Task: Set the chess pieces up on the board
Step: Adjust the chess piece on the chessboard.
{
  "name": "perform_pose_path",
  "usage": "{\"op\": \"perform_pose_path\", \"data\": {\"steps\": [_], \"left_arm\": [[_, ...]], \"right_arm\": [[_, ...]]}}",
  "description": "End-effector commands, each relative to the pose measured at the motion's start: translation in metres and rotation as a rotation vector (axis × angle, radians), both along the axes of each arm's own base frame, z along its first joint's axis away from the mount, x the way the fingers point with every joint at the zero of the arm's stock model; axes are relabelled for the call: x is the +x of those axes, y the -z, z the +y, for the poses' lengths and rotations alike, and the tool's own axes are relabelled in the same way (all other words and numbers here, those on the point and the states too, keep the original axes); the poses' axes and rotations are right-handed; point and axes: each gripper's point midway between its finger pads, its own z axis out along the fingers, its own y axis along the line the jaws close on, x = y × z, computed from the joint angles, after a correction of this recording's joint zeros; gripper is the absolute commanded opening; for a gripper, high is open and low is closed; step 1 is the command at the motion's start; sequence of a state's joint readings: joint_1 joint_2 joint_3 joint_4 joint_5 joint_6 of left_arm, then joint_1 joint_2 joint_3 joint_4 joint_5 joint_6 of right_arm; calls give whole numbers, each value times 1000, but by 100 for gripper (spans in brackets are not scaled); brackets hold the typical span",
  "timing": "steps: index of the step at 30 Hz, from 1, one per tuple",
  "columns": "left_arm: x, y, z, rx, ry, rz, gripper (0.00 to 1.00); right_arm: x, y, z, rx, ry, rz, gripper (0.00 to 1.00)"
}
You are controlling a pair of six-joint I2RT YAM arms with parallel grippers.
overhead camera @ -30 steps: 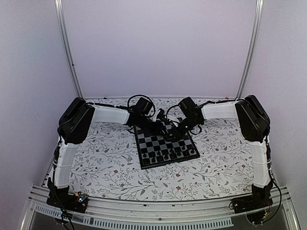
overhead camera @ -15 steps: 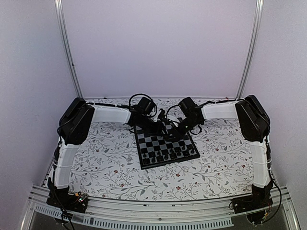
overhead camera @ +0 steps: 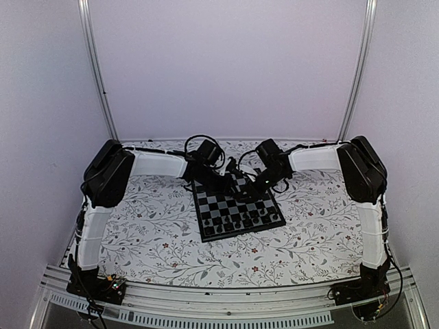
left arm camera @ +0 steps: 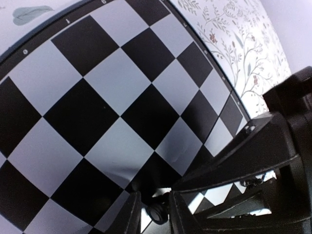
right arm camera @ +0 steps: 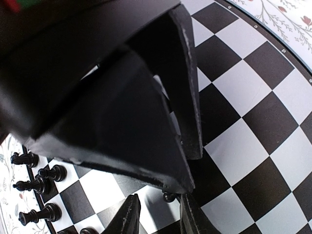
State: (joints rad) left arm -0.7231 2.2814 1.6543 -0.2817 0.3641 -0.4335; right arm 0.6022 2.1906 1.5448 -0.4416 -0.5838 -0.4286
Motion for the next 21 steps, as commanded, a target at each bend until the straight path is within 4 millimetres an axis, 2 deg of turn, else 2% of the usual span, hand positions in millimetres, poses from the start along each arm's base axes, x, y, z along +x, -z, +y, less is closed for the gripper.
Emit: {"op": "perform_pose_path", "data": {"steps": [1,12,21], "left_arm": [[-27,36,16,120,4,102,22],[-34,39,24,107,-4,132,17],[-29,34,28,-23,-28,148,14]], "right_arm": [[-8,0,-9,-44,6,5,31],[-7,-1,-9,-43,7,-1,31],[-6,-23,-6,22,17,19,31]]}}
